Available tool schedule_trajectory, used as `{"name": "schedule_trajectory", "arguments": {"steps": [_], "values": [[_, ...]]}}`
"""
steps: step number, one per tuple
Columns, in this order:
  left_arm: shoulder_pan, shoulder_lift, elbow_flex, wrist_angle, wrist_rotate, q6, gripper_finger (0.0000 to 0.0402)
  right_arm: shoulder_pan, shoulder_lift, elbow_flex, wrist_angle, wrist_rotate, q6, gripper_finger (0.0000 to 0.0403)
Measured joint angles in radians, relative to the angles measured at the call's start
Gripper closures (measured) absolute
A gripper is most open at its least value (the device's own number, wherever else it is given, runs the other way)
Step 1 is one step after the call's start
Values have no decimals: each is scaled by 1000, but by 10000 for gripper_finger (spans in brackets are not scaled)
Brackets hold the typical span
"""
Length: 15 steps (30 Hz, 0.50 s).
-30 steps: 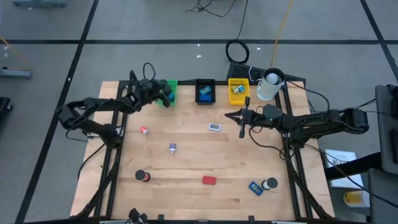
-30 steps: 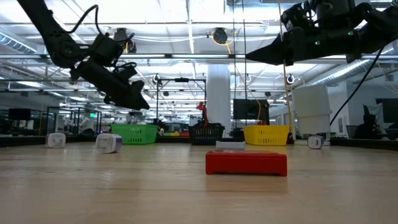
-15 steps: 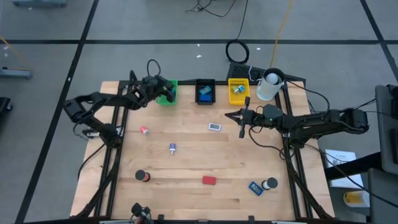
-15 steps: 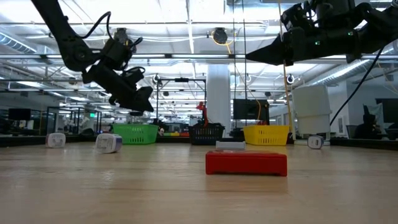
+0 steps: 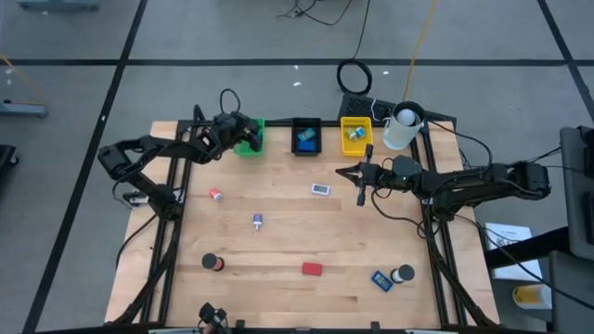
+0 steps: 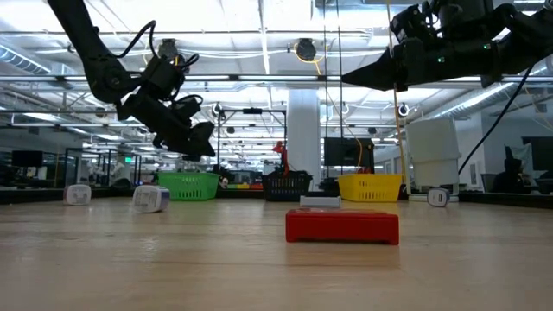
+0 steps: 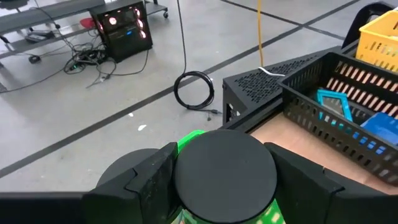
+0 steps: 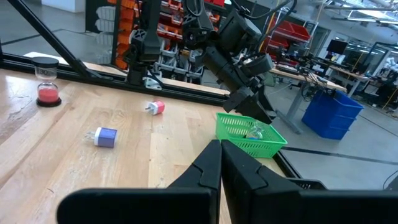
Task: Pick & Place Office items
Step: Put the blue hourglass into the green bin
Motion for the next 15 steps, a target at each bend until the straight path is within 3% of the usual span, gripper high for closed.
{"name": "schedule_trajectory", "arguments": {"steps": [3, 10, 15], "values": [[-1, 0, 0, -13, 4, -2, 148, 0, 0, 0, 0, 0, 0, 402], [-1, 0, 0, -21, 4, -1, 179, 0, 0, 0, 0, 0, 0, 402], [-1, 0, 0, -35, 3, -1, 159, 0, 0, 0, 0, 0, 0, 402]]}}
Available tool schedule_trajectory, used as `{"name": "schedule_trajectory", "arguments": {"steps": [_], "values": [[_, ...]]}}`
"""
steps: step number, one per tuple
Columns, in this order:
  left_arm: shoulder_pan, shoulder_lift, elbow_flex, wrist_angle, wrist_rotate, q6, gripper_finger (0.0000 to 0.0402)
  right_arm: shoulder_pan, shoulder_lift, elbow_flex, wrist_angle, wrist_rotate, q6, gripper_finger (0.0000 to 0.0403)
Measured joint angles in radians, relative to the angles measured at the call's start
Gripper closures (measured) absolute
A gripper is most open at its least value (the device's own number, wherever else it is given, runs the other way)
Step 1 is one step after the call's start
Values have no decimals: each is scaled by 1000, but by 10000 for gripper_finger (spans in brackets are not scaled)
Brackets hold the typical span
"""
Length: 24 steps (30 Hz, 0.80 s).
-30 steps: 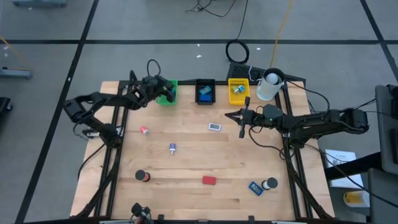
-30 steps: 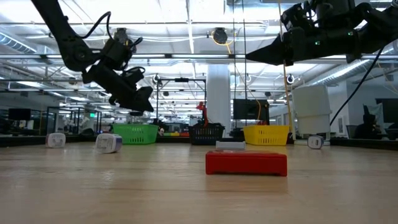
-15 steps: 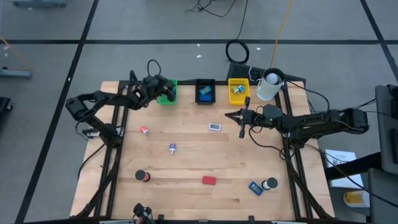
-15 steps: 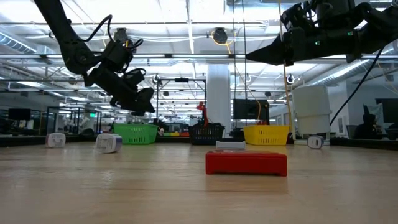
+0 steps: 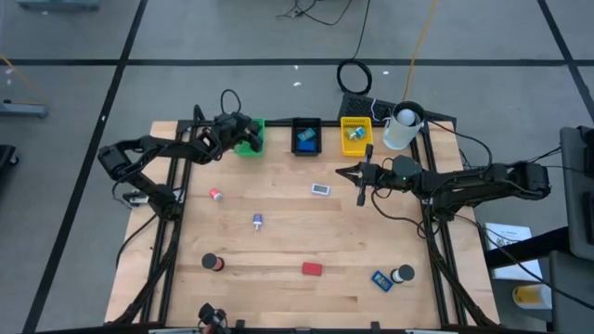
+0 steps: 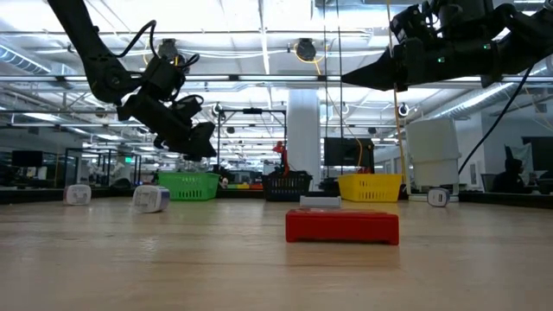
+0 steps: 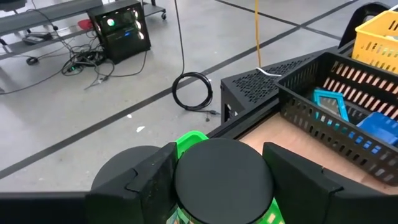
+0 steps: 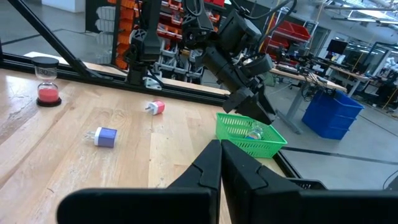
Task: Pick & Place Office items
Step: Put the blue hourglass into the green bin
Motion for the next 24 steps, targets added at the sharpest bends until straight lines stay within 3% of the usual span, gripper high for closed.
{"name": "schedule_trajectory", "arguments": {"steps": [9, 24], "values": [[-1, -2, 0, -29, 0, 20, 72, 0, 0, 0, 0, 0, 0, 402], [-5, -135, -4, -157, -4, 36, 62, 0, 0, 0, 0, 0, 0, 402]]}}
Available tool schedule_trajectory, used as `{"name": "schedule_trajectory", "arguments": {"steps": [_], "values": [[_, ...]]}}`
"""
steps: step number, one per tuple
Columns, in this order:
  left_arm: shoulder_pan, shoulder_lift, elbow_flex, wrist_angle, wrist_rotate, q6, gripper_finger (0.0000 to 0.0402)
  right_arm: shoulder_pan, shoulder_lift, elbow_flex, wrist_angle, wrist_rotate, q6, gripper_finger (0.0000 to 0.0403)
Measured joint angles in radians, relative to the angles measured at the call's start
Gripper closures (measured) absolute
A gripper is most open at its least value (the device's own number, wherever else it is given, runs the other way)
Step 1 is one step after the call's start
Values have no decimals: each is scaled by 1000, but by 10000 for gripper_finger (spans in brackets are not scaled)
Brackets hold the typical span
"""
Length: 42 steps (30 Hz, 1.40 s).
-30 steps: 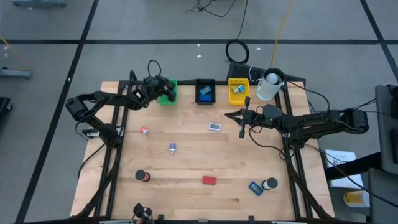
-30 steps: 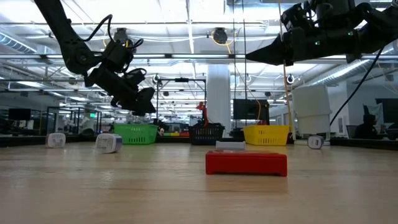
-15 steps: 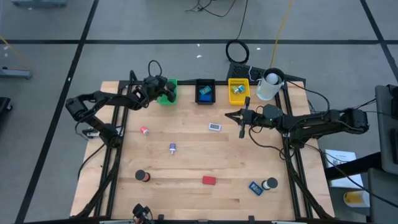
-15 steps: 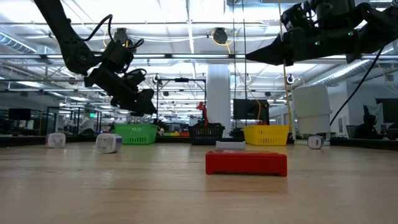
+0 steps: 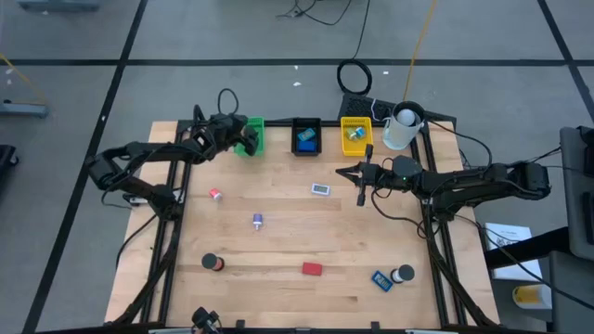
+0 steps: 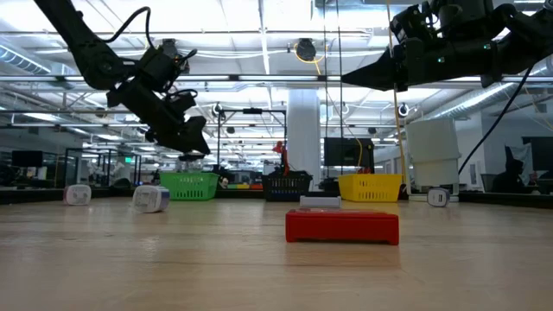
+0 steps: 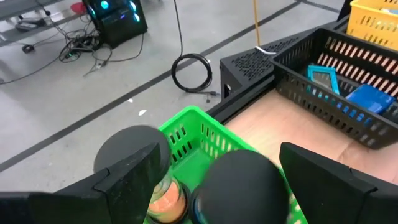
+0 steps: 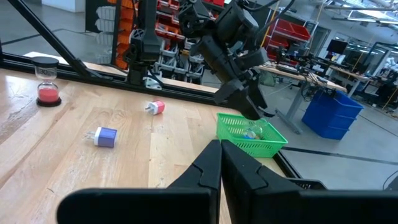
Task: Pick & Place Office items
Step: Put the blue hourglass into the green bin, then put the red digital timer into the black bin
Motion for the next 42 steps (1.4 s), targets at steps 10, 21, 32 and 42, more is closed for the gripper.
{"name": "schedule_trajectory", "arguments": {"steps": [10, 21, 32, 42], "values": [[0, 0, 0, -11, -48, 21, 141, 0, 0, 0, 0, 0, 0, 402], [-8, -39, 2, -4, -48, 71, 217, 0, 0, -1, 0, 0, 0, 402], [-21, -173, 2, -125, 36, 119, 187, 0, 0, -1, 0, 0, -4, 401], [-178, -404, -84, -201, 105, 146, 334, 0, 0, -1, -10, 2, -4, 402]]}}
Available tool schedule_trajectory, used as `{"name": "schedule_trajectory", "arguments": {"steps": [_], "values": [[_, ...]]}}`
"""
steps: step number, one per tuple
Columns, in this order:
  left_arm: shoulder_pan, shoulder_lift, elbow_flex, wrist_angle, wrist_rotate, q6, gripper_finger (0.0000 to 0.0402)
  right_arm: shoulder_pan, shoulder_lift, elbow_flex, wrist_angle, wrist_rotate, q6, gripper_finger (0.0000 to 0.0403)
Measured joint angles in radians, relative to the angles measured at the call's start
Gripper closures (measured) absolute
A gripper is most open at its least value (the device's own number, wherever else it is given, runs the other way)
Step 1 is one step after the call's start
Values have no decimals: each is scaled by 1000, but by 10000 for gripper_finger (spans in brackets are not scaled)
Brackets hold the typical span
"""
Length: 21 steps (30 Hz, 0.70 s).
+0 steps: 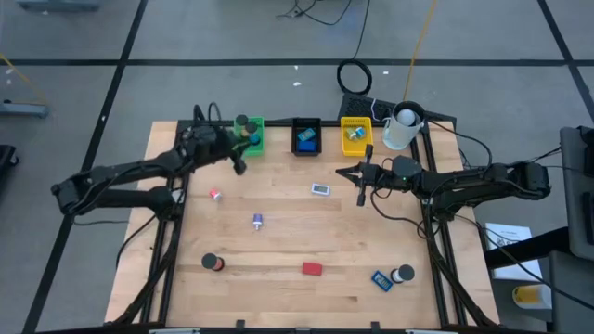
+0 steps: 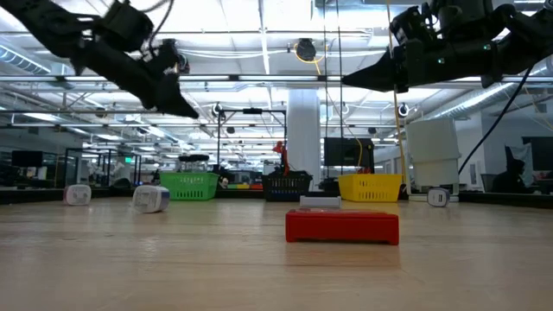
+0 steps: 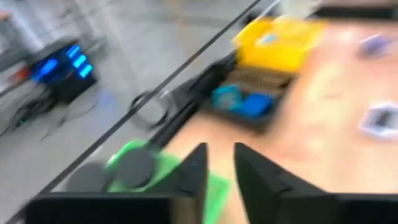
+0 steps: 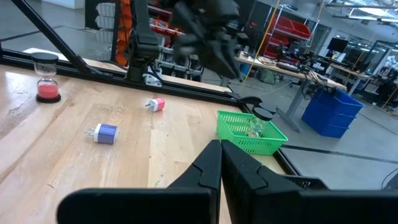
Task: Pick & Place Office items
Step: Put the red digital timer into the black bin
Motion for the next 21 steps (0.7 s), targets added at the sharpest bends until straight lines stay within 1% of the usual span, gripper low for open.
{"name": "schedule_trajectory", "arguments": {"steps": [2, 3, 4, 6, 9, 12, 15, 19, 21], "values": [[-40, -32, -45, 61, 65, -24, 376, 0, 0, 0, 1, 0, 11, 402], [-56, -39, -67, 87, 108, -46, 388, 0, 0, 0, 3, 0, 13, 402], [-71, -41, -86, 110, 152, -73, 393, 0, 0, 0, 5, 0, 13, 402], [-104, -40, -122, 159, 209, -103, 387, 0, 0, 0, 10, 0, 20, 402], [-157, -31, -204, 283, 191, -73, 378, 0, 0, 0, 12, 0, 41, 402], [-192, -16, -311, 504, 160, -37, 388, 0, 0, 0, 36, -1, 64, 401], [-196, -20, -387, 668, 174, -34, 397, 0, 0, 0, 86, -1, 115, 402], [-195, -26, -418, 693, 208, -100, 376, 0, 0, 0, 144, 0, 249, 399], [-195, -26, -419, 676, 216, -100, 365, 0, 0, 1, 164, 0, 272, 395]]}}
